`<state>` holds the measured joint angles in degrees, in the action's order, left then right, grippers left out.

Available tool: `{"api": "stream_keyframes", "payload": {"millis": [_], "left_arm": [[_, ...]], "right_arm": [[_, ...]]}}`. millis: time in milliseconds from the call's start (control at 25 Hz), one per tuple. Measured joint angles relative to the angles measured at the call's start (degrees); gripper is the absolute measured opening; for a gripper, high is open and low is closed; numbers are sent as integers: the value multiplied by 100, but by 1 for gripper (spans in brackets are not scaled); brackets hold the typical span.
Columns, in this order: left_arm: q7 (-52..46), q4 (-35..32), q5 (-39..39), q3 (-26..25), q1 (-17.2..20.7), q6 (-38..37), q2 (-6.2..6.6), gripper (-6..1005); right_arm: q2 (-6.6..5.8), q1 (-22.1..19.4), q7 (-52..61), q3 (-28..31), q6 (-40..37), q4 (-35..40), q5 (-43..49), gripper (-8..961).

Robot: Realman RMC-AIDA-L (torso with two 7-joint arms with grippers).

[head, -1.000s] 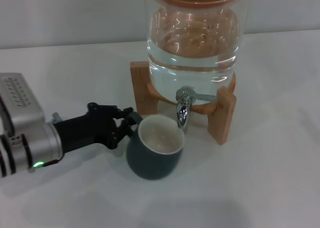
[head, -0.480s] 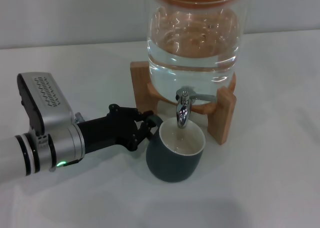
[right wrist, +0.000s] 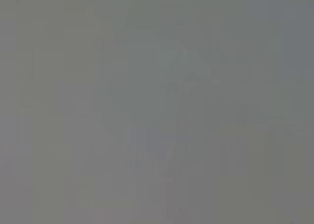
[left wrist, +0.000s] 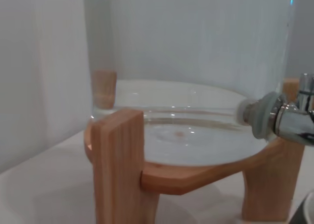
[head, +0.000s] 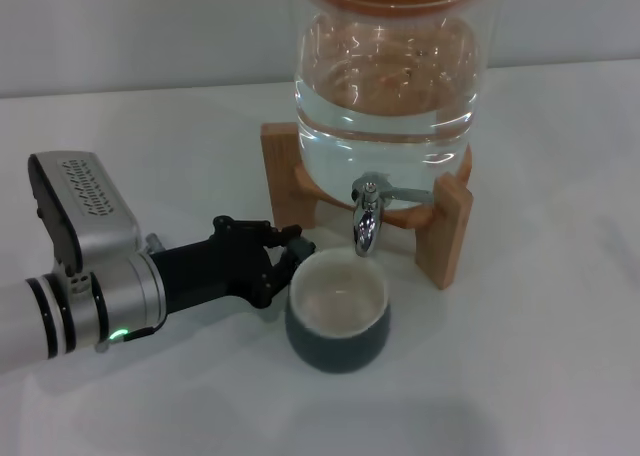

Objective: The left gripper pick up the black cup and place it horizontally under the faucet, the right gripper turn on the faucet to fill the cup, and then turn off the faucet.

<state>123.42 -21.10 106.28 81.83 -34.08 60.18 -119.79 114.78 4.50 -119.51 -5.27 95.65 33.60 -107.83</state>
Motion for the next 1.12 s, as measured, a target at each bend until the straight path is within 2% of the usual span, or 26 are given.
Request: {"api": "stream_keyframes", "payload": {"millis": [40,240,1120], "left_arm": [[-17,0,0,34,-7,-9,0,140],[-139,-14,20,290,-51,-186,-5,275],[-422,-14,195,379,-368,-588,-28,275]], "right_arm": [[0,3,-1,0,-1,-5,0,827],[0,6,-2,0,-3,-13,0,827],[0,52,-38,0,-62,-20,35,827]]}}
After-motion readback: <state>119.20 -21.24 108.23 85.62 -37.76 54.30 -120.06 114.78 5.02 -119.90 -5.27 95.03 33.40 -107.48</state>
